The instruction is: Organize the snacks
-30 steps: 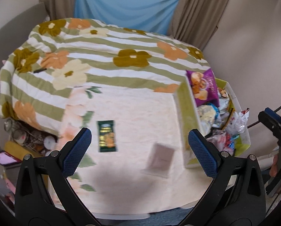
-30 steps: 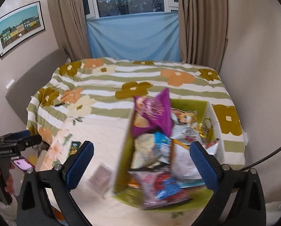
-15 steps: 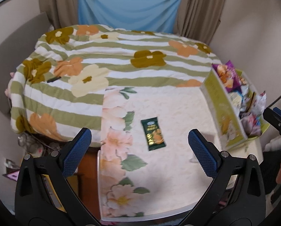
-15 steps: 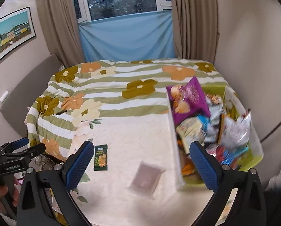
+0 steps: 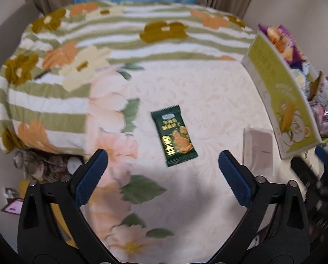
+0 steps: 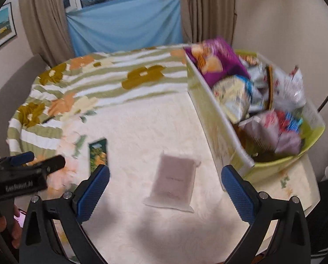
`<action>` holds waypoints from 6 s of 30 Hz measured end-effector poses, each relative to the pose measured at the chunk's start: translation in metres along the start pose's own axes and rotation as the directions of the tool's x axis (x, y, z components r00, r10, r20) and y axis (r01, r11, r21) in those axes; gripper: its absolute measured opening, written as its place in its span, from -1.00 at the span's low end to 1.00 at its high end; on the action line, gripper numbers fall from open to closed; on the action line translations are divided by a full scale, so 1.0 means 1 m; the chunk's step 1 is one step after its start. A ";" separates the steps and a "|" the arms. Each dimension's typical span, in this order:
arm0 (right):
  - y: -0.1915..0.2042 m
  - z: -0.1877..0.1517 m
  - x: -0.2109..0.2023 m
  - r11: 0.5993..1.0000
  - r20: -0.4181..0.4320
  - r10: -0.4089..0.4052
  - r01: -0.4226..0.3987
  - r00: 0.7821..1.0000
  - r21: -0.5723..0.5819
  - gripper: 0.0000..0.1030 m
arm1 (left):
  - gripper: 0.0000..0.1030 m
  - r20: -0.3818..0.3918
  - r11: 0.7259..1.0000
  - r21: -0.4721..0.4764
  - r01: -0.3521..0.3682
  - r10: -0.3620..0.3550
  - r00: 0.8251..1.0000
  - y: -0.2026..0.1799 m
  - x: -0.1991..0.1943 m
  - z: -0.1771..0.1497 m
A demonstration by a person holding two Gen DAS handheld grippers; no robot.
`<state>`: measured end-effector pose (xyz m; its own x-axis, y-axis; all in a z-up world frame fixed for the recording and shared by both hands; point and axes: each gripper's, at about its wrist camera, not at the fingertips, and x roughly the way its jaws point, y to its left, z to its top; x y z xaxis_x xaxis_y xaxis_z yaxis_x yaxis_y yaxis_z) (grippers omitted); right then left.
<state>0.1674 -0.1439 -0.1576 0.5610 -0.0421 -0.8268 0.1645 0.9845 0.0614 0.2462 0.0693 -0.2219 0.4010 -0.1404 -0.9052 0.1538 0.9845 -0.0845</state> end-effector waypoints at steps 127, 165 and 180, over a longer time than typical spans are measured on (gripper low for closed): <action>-0.258 0.142 -0.005 0.951 -0.037 0.277 -0.279 0.960 -0.130 0.89 | 0.99 0.110 0.997 -0.073 -0.027 0.034 0.993 -0.287 -0.062 0.048; -0.156 0.049 -0.201 0.978 0.256 0.150 -0.105 0.955 -0.180 0.89 | 0.99 0.509 0.988 -0.043 -0.147 0.148 0.848 -0.179 -0.291 -0.075; -0.150 0.036 -0.216 0.984 0.295 0.121 -0.076 0.948 -0.158 0.89 | 0.99 0.520 0.990 -0.041 -0.133 0.134 0.843 -0.173 -0.292 -0.088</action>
<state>0.0511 -0.2890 0.0319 0.7912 0.0286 -0.6109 -0.0091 0.9993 0.0350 0.0234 -0.0507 0.0206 0.8286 -0.0408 -0.5584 0.0623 0.9979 0.0195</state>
